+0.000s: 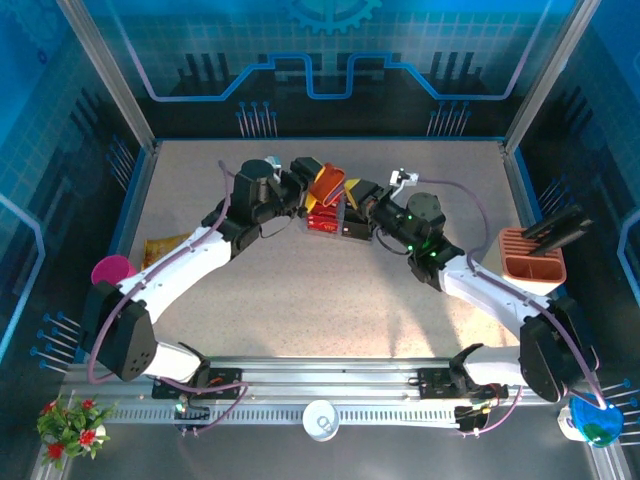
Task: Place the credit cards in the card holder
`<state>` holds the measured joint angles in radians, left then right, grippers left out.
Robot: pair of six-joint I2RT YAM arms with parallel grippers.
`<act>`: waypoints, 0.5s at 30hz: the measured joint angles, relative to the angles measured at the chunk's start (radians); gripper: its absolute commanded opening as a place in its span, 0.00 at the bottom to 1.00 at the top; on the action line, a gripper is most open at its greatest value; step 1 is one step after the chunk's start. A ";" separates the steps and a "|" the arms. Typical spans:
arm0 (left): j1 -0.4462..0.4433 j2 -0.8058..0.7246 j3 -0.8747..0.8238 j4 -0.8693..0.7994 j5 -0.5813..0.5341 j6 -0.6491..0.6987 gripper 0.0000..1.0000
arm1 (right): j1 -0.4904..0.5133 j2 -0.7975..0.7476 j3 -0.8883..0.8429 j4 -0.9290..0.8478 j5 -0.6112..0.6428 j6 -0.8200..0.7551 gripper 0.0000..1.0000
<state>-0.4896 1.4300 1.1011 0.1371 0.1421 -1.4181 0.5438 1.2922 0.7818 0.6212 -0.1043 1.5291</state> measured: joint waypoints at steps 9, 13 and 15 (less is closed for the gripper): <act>-0.004 0.021 -0.003 0.072 -0.014 0.009 0.11 | 0.007 0.002 0.000 -0.032 -0.016 -0.032 0.37; 0.022 0.025 -0.004 0.083 0.041 0.079 0.08 | -0.058 -0.061 0.006 -0.207 -0.074 -0.162 0.52; 0.050 0.035 -0.003 0.090 0.101 0.135 0.06 | -0.119 -0.107 0.036 -0.347 -0.098 -0.262 0.56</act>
<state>-0.4397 1.4647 1.0977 0.2272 0.2428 -1.2835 0.4248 1.1851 0.8181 0.2745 -0.2024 1.2675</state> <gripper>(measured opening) 0.126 0.522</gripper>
